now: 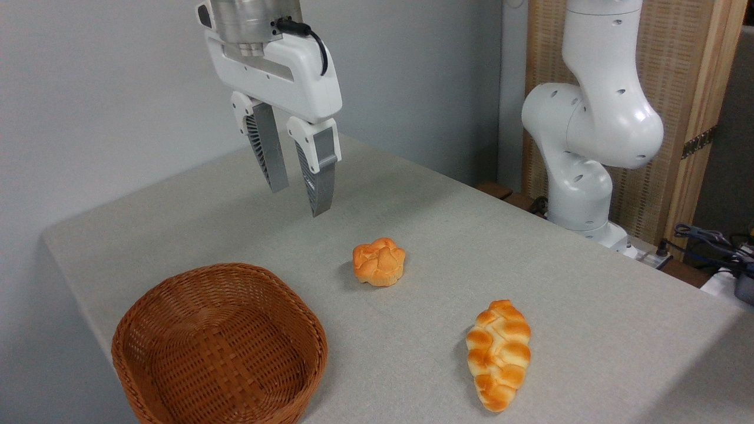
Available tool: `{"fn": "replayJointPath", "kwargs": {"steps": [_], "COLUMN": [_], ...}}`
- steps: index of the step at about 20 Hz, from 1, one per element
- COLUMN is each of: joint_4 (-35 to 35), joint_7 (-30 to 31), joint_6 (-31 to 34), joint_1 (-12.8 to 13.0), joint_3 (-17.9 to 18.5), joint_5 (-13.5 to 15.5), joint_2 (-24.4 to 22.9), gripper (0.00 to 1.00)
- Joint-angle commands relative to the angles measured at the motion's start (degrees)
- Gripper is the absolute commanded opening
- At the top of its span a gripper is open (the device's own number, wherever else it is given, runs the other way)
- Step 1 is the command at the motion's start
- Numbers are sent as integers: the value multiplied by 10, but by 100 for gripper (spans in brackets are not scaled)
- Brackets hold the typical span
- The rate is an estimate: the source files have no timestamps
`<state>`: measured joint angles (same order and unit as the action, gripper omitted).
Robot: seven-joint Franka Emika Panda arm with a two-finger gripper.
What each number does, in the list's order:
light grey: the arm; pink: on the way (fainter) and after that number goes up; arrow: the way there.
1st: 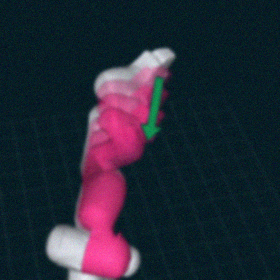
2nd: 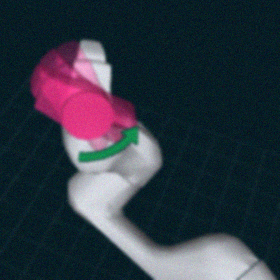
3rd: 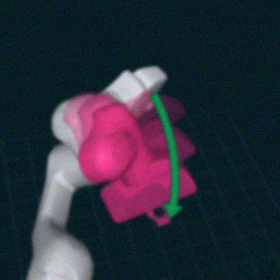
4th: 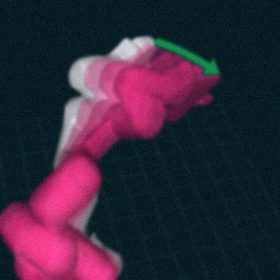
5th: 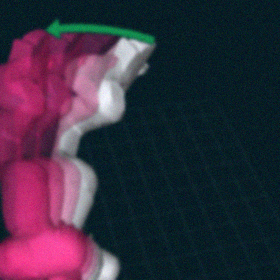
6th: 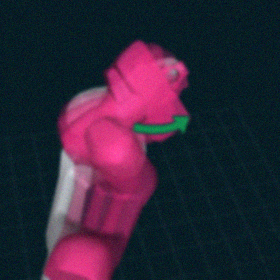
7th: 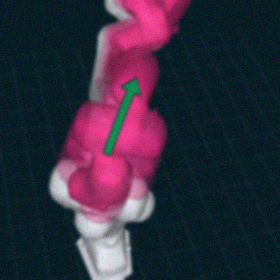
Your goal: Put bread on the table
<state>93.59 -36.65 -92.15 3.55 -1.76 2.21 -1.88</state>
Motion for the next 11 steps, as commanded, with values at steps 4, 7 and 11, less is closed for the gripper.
{"fn": "replayJointPath", "kwargs": {"steps": [4,7,11], "joint_4": [-16,-16,-15], "joint_7": [4,3,-11], "joint_6": [15,10,9], "joint_1": [-5,-5,-5], "joint_3": [-3,1,4], "joint_5": [-5,-5,-4], "joint_2": [7,7,6], "gripper": [100,100,100]}}
